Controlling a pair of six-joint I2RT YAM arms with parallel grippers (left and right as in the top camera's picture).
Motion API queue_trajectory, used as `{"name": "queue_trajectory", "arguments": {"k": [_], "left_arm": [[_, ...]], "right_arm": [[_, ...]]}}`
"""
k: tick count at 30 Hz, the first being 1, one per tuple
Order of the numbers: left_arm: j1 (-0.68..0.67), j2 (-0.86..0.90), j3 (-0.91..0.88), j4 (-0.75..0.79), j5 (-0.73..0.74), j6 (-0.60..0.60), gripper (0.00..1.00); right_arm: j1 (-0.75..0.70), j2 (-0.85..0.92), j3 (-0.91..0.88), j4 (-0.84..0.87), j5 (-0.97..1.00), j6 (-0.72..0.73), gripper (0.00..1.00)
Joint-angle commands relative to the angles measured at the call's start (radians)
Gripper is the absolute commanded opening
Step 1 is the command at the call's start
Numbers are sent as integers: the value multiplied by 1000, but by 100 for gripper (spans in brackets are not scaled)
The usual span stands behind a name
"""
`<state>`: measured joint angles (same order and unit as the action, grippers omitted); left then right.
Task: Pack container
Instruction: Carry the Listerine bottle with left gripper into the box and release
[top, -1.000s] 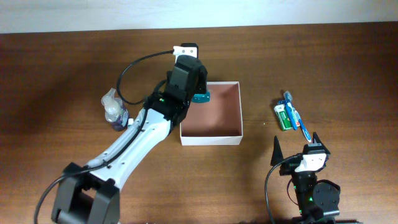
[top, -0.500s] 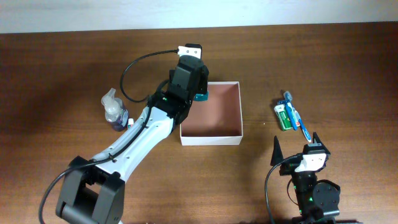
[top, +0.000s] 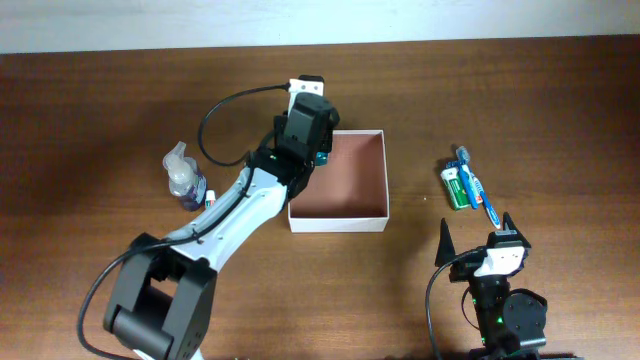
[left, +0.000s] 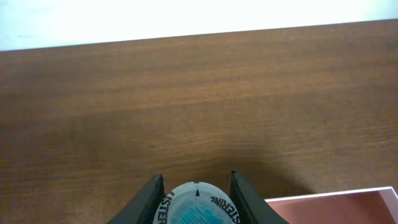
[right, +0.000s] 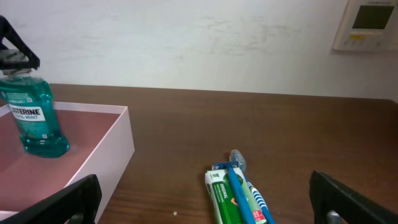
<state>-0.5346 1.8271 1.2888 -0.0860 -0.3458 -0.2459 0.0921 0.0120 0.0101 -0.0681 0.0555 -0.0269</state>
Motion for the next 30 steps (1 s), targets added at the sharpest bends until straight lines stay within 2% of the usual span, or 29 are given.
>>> {"name": "queue_trajectory", "arguments": {"k": [1, 4, 6, 9, 11, 18, 23, 29, 30], "left_arm": [[0, -9, 42, 11, -37, 16, 24], [0, -9, 42, 7, -37, 16, 30], [0, -9, 42, 8, -37, 16, 41], [1, -9, 42, 8, -37, 16, 46], [1, -9, 42, 8, -37, 16, 54], [1, -12, 44, 7, -50, 17, 56], [1, -50, 82, -27, -81, 112, 57], [1, -148, 124, -191, -210, 129, 62], [2, -170, 124, -229, -222, 129, 66]], "right_arm": [[-8, -6, -5, -8, 5, 1, 99], [-8, -6, -5, -8, 5, 1, 99], [-8, -6, -5, -8, 5, 1, 98], [-8, -6, -5, -8, 5, 1, 99], [-8, -6, -5, -8, 5, 1, 99], [-8, -6, -5, -8, 5, 1, 99], [-8, -6, -5, -8, 5, 1, 99], [-8, -6, -5, -8, 5, 1, 99], [-8, -6, -5, -8, 5, 1, 99]]}}
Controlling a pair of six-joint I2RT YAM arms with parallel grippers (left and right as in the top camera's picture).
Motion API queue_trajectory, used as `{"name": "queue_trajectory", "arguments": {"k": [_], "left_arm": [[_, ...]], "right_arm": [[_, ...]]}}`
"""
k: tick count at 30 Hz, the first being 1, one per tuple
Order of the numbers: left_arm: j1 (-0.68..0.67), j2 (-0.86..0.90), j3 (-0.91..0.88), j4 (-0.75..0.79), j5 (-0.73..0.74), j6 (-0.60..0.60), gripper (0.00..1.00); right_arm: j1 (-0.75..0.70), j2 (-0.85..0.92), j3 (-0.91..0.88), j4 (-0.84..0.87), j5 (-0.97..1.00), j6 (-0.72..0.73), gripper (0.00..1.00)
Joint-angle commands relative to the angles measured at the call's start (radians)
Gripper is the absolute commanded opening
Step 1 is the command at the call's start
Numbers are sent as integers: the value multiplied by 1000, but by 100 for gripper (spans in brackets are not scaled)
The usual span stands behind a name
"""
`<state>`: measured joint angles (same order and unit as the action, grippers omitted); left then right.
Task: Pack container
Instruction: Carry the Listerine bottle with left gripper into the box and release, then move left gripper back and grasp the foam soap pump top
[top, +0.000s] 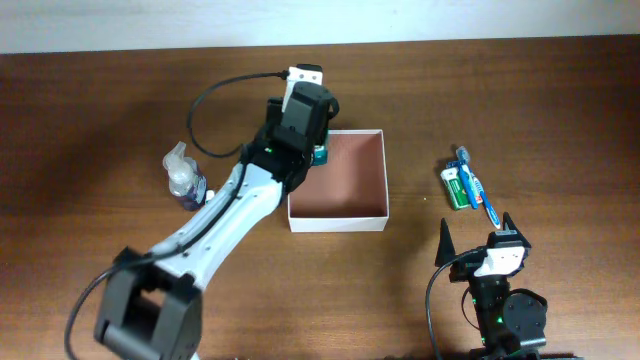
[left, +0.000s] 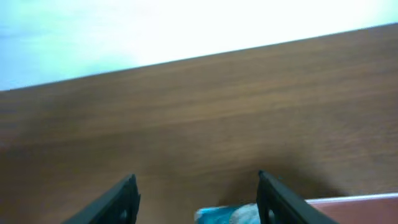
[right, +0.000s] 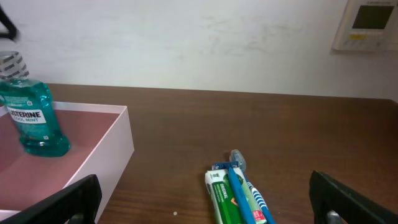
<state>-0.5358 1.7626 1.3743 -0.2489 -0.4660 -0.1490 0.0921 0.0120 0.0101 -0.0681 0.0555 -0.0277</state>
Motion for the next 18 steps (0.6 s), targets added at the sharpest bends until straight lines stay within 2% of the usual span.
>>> {"name": "queue_trajectory", "arguments": {"k": [1, 2, 5, 9, 12, 15, 18], "left_arm": [[8, -128, 39, -110, -103, 31, 70], [14, -151, 39, -159, -103, 31, 75], [45, -207, 39, -307, -103, 31, 99], [142, -262, 39, -558, -88, -27, 99], [237, -267, 36, -666, -1, -40, 99], [337, -267, 19, -679, 90, -32, 100], [434, -267, 18, -673, 237, 45, 99]], "right_arm": [[-8, -6, -5, -8, 5, 2, 98], [-8, -6, -5, -8, 5, 2, 99], [-8, -6, -5, -8, 5, 2, 99], [-8, -6, -5, -8, 5, 2, 99], [-8, -6, -5, -8, 5, 2, 98], [-8, -6, -5, -8, 5, 2, 98], [-8, -6, -5, -8, 5, 2, 99]]}}
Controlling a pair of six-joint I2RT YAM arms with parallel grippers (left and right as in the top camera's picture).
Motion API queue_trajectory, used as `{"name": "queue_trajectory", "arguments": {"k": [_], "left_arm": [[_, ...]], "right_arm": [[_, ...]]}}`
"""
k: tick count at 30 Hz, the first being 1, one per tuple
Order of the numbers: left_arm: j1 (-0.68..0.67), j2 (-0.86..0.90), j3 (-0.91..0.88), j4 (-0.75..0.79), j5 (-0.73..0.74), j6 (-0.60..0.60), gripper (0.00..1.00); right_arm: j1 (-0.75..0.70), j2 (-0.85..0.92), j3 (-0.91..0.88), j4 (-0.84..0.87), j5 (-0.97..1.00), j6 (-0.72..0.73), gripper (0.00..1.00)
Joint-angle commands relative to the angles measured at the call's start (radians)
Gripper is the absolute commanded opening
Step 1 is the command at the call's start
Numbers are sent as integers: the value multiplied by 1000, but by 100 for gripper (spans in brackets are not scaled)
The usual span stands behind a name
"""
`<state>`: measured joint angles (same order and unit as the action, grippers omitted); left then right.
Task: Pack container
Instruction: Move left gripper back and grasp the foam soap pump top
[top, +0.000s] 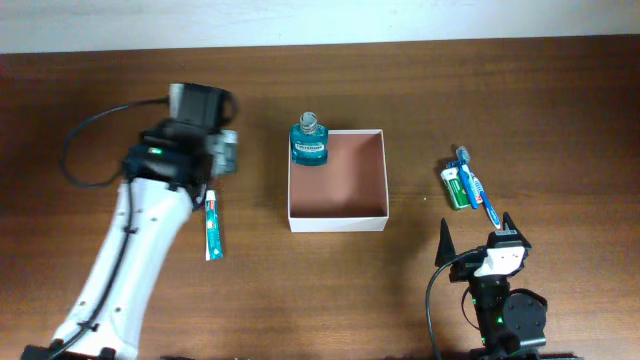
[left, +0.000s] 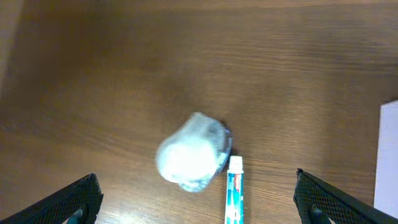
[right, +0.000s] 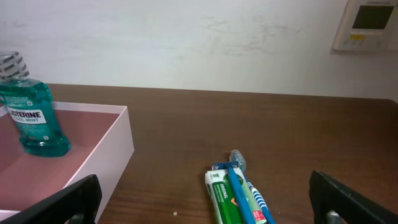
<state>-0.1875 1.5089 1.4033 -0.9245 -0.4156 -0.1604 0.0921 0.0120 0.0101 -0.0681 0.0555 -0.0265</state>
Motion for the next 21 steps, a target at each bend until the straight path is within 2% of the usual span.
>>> {"name": "queue_trajectory", "arguments": {"k": [1, 5, 12, 18, 21], "left_arm": [[109, -13, -11, 7, 235, 81, 99], [192, -12, -11, 25, 391, 140, 98], [225, -11, -31, 15, 391, 145, 96], [225, -10, -90, 70, 387, 253, 89], [225, -4, -113, 99, 363, 256, 89]], "right_arm": [[-8, -6, -5, -8, 5, 0, 98], [-8, -6, -5, -8, 5, 0, 99], [-8, -6, -5, -8, 5, 0, 99], [-8, -6, -5, -8, 5, 0, 99], [-8, -6, -5, -8, 5, 0, 99]]}}
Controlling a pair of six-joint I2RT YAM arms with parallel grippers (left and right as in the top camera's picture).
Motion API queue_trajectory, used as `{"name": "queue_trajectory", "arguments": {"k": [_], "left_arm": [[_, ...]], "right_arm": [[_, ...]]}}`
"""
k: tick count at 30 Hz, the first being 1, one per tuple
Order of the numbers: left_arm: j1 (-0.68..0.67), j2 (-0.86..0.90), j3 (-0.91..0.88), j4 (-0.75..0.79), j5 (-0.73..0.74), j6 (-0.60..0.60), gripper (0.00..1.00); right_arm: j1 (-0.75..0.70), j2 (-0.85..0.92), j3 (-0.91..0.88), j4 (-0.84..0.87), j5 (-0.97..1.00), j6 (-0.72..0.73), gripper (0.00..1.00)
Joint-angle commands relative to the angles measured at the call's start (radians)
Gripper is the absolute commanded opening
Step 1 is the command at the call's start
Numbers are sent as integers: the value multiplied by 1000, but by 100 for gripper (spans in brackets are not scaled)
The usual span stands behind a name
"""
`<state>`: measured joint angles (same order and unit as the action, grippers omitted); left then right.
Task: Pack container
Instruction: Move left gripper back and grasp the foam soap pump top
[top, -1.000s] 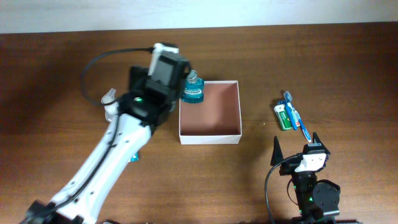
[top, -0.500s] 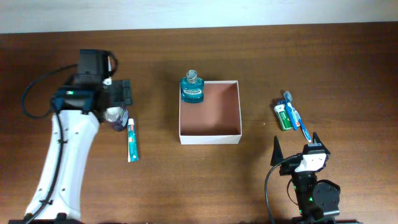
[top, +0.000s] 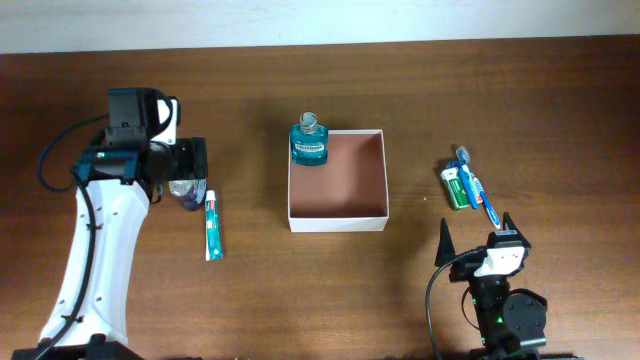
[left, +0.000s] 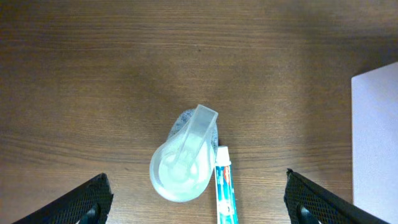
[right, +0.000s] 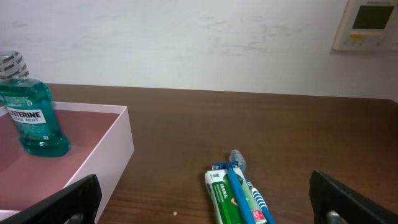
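Note:
The white box (top: 338, 222) with a pink floor sits mid-table. A teal mouthwash bottle (top: 309, 142) stands upright in its far left corner, also seen in the right wrist view as the bottle (right: 34, 112). Left of the box, a clear spray bottle (left: 185, 163) stands beside a lying toothpaste tube (left: 224, 186). My left gripper (left: 199, 205) hangs open above the spray bottle, fingers wide on either side. My right gripper (right: 205, 199) rests open at the near right, holding nothing.
A green tube, a blue toothbrush and a razor lie bundled (top: 468, 185) right of the box, ahead of the right gripper. The toothpaste tube (top: 211, 227) lies lengthwise between the spray bottle and the box. A wall bounds the table's far edge.
My left gripper has moved left and a little nearer, and now looks straight down on the spray bottle. It stays open. The right arm, box and mouthwash bottle have not moved.
My left gripper was shut on the mouthwash bottle at the box's far left corner. Then it stood open there with the bottle left standing in the box. Later it was over the table's left side near the spray bottle, and now hangs above it.

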<state>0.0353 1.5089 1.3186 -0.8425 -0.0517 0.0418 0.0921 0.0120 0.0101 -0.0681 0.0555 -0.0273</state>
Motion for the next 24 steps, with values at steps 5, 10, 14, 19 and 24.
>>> {"name": "queue_trajectory", "arguments": {"k": [5, 10, 14, 19, 24], "left_arm": [[3, 17, -48, 56, 0, 54, 84], [3, 36, -75, 96, 0, 54, 84], [3, 51, -76, 100, -1, 54, 84], [3, 78, -76, 115, -6, 54, 83], [9, 122, -76, 137, -16, 54, 78]], "right_arm": [[-8, -6, -5, -8, 5, 1, 99], [-8, -6, -5, -8, 5, 1, 98], [-8, -6, -5, -8, 5, 1, 99], [-8, -6, -5, -8, 5, 1, 98], [-8, -6, -5, -8, 5, 1, 98]]}}
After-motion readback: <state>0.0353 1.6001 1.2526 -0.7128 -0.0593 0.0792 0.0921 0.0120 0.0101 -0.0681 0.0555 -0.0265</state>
